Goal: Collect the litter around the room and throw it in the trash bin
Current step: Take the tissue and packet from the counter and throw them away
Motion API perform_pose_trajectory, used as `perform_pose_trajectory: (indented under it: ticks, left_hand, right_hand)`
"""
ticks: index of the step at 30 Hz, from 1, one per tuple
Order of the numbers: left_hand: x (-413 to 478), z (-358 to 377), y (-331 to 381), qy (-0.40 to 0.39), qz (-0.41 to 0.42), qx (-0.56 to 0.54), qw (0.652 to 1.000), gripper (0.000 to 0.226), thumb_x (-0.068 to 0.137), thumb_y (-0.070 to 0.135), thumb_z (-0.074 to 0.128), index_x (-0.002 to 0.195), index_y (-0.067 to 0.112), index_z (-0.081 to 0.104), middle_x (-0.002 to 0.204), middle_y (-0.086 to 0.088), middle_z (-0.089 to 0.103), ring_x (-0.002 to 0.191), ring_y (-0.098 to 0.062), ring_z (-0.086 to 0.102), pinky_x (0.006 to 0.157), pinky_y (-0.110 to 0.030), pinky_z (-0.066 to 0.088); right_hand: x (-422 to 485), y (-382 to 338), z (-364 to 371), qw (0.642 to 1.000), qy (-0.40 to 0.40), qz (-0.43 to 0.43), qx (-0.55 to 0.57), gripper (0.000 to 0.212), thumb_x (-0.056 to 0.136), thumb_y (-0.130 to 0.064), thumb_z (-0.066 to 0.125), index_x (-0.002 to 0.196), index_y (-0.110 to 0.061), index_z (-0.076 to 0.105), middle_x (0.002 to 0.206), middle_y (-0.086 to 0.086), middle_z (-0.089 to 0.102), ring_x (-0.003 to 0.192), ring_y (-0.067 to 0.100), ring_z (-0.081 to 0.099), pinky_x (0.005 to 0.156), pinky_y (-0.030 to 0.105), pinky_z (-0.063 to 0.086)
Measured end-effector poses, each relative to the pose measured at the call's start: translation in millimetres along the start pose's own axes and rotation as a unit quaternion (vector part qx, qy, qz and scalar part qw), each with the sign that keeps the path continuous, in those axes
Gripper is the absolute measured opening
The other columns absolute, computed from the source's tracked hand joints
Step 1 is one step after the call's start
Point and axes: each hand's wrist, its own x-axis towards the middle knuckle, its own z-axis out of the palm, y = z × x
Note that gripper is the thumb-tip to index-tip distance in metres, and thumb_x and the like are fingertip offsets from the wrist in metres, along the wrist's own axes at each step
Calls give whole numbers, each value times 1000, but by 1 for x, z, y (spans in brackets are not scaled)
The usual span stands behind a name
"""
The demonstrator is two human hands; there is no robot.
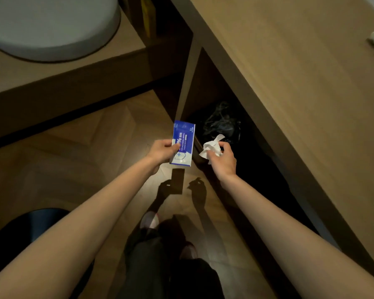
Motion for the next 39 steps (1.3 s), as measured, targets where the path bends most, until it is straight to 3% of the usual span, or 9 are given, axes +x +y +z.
perform_pose_trajectory:
  ticks: [3, 7, 10, 16, 21, 24, 27, 32, 39]
  left_hand:
    - [40, 21, -13, -6, 8, -7, 1000, 33, 96, 22, 50, 122, 2, 53, 104, -8, 62, 94, -18, 62, 64, -19, 48]
    - [102, 50, -31, -6, 18, -23, 1000, 32, 97, 20, 49, 123, 2, 54, 117, -14, 64, 108, -25, 62, 78, -28, 50]
    - [152, 75, -42, 5, 41, -35, 999, 31, 95, 18, 52, 120, 0, 57, 117, -17, 64, 107, -28, 63, 87, -33, 51]
    - [244, 109, -70, 29, 81, -71, 994, 37, 87, 10, 64, 122, -1, 57, 118, -16, 63, 106, -33, 62, 81, -36, 55]
    - [287, 118, -89, 23, 184, 27, 982, 48, 87, 14, 65, 131, 6, 49, 127, -10, 58, 113, -25, 57, 98, -40, 48]
    - [288, 110, -101, 153, 325, 192, 913, 50, 85, 23, 67, 132, 15, 51, 128, -4, 54, 111, -21, 56, 95, -36, 49]
    - [287, 95, -113, 165, 385, 302, 856, 59, 86, 35, 64, 139, 18, 43, 143, -4, 37, 132, -23, 34, 106, -41, 39]
    - [293, 86, -132, 105, 361, 418, 827, 71, 89, 53, 48, 149, 26, 21, 159, 5, 1, 146, -22, -6, 115, -48, 20]
    - [297, 88, -134, 99, 357, 460, 807, 71, 92, 50, 44, 150, 24, 13, 159, 5, -2, 146, -21, -7, 116, -47, 20]
  right_hand:
    - [36, 28, 12, 1000, 10, 5, 17, 34, 88, -20, 62, 121, -21, 53, 114, 1, 61, 103, 22, 59, 92, 42, 51]
    - [90, 60, 22, 996, 30, 38, 68, 48, 90, -22, 59, 136, -20, 45, 123, 6, 56, 107, 26, 56, 95, 41, 49]
    - [130, 84, 30, 991, 43, 47, 119, 54, 90, -22, 61, 140, -23, 40, 132, 8, 53, 116, 27, 55, 87, 35, 49]
    - [207, 122, 51, 987, 68, 2, 148, 52, 85, -19, 66, 132, -18, 46, 119, 5, 53, 90, 18, 51, 69, 30, 43]
    - [256, 142, 67, 988, 80, -47, 127, 54, 86, -19, 64, 135, -19, 42, 130, 7, 53, 109, 26, 55, 85, 37, 47]
    - [275, 147, 68, 984, 107, -78, 117, 52, 87, -16, 62, 135, -19, 42, 132, 9, 53, 113, 28, 56, 88, 38, 48]
    - [289, 146, 72, 978, 138, -147, 42, 47, 89, -15, 57, 134, -20, 43, 138, 11, 47, 121, 30, 49, 92, 37, 43]
    - [299, 146, 76, 918, 173, -277, -224, 49, 95, -18, 49, 141, -27, 33, 148, 14, 24, 132, 34, 26, 97, 41, 37]
    - [336, 167, 85, 933, -25, -147, -328, 79, 93, -43, 53, 151, -38, -1, 159, 5, -21, 145, 36, -18, 116, 55, 7]
